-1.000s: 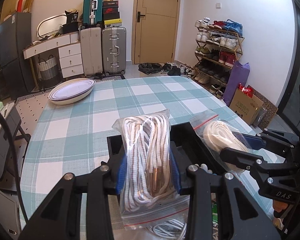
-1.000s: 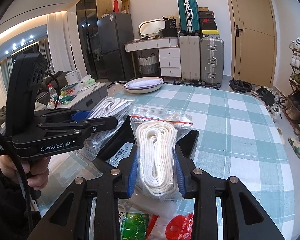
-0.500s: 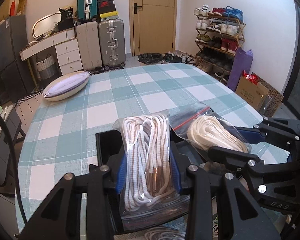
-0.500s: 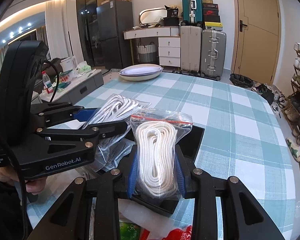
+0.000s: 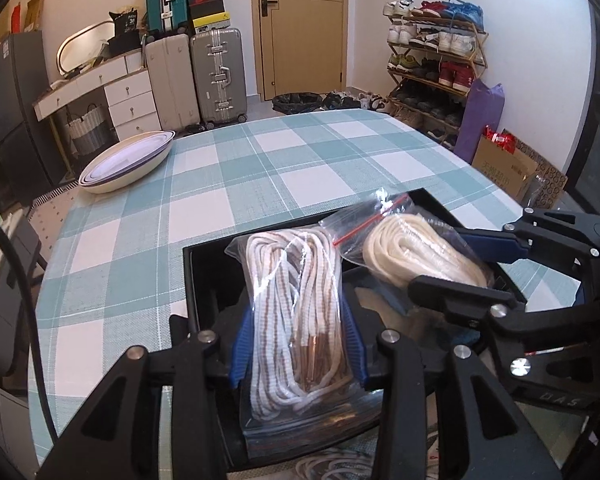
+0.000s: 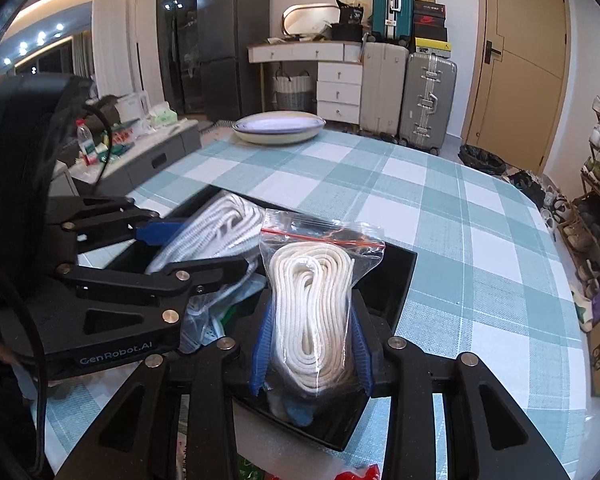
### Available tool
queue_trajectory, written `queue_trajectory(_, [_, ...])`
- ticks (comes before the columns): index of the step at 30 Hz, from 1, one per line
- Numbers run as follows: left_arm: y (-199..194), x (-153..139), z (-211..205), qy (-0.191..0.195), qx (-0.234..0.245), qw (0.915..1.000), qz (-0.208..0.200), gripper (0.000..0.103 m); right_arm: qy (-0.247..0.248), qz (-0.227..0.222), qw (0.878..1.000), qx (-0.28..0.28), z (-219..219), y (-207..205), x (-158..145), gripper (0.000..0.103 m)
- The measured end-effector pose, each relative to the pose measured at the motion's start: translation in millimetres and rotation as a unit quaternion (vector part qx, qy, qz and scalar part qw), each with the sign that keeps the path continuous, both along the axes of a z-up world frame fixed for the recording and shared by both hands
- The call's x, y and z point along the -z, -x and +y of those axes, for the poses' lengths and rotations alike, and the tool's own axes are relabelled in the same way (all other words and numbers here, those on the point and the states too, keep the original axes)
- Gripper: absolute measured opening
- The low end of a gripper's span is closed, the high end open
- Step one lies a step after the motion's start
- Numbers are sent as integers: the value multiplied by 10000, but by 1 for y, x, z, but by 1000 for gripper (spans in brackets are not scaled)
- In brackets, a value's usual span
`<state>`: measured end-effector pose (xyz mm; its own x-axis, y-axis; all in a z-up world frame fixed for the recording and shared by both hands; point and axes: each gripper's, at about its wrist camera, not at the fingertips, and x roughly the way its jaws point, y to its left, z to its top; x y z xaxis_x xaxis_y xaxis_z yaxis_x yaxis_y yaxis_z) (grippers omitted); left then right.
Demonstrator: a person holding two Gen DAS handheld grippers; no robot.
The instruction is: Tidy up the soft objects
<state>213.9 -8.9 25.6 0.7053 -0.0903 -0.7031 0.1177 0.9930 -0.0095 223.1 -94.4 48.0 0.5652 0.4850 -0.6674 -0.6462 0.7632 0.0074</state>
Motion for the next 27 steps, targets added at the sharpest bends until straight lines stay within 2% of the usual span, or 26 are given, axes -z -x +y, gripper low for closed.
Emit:
queue_trajectory(3, [9,-8,4,-21,-75,9998,-169,63,-140,-288,9995,59,-13,12,-14,67])
queue_trajectory(4, [13,-12,5,-26,-87,9997,-239,64,-165,-343,9992,96,-17,15,-18,87])
queue_trajectory(5, [17,-15,6,-16,-90,9996,-270,66,-175,-397,9989,155,-21,19,-21,98])
queue_trajectory(7, [26,-20,10,-3,-165,9992,-355,92,-244,-480,9982,271,-32,27,-28,100])
queue_trajectory(9, [38,-25,14,61,-285,9980,-553,102,-308,-442,9977,408,-44,33,-31,102])
queue_trajectory(14, [66,-27,23,280,-397,9970,-606,103,-510,-279,9965,599,-69,52,-30,102])
queue_trajectory(21, [99,-21,26,259,-580,9961,-605,103,-525,-157,9958,735,-84,74,-20,102])
queue_trajectory(27, [108,-13,25,131,-534,9972,-508,103,-476,-27,9968,634,-81,82,-9,102])
